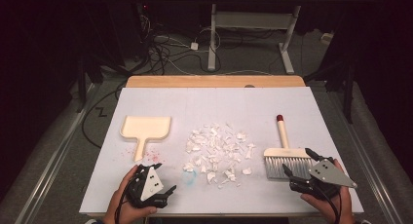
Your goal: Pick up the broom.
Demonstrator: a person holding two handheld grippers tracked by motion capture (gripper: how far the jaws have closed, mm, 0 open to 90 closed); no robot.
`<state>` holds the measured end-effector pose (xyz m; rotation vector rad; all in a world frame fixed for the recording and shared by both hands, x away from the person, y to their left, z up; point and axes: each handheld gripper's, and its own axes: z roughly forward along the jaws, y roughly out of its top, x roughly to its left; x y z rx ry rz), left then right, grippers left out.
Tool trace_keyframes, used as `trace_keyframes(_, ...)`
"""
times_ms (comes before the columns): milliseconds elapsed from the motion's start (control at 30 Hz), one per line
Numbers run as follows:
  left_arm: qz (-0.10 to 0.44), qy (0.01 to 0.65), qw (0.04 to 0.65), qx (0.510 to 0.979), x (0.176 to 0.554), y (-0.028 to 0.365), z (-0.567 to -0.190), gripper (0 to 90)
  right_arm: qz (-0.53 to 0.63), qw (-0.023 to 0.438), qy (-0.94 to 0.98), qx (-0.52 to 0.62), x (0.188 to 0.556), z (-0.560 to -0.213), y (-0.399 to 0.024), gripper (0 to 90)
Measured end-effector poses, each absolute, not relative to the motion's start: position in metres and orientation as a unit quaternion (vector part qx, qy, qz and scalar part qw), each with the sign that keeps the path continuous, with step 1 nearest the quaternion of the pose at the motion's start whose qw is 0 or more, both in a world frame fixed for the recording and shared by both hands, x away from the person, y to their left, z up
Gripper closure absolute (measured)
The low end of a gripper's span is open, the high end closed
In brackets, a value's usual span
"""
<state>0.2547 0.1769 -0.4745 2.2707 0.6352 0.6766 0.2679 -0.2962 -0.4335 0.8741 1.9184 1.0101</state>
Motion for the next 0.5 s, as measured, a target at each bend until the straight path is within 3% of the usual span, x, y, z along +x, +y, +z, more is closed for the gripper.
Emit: trace_keyframes(500,0.257,0.241,0.338,0.873,0.254,0.178,-0.474,17.1,0.361,0.413,0.762,0.344,0.285,-0.431,-0.292,18.2)
